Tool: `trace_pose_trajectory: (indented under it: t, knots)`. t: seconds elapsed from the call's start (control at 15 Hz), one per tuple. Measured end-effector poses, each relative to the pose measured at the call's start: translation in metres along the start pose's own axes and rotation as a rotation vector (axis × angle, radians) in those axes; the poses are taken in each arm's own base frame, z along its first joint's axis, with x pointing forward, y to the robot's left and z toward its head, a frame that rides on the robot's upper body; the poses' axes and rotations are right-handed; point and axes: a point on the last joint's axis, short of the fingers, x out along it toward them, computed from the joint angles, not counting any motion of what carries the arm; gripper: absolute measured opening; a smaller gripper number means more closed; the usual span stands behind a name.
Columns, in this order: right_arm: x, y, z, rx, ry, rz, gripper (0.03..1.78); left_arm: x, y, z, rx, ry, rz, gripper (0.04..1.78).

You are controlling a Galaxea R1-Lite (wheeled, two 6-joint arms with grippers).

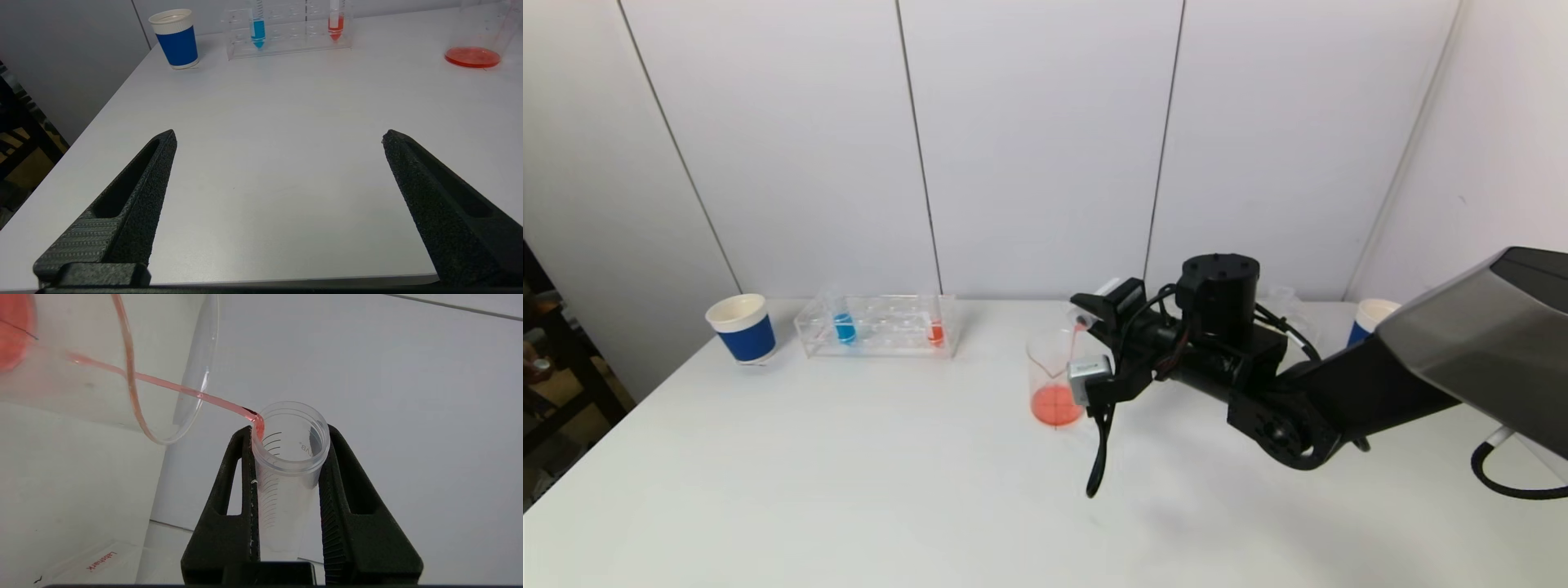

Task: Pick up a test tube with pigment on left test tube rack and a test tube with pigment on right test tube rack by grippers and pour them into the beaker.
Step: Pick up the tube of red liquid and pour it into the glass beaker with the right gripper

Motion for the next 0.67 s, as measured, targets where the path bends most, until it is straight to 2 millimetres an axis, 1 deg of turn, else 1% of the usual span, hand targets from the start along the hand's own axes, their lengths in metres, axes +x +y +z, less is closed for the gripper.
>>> trace_pose_trajectory:
  t: [0.67]
  knots:
    - [-0.0002,0.0013,0.0014,-0.065,0.027,0.044,0.48,0.0000,0.0000,0.0000,0.000,0.000,0.000,1.76]
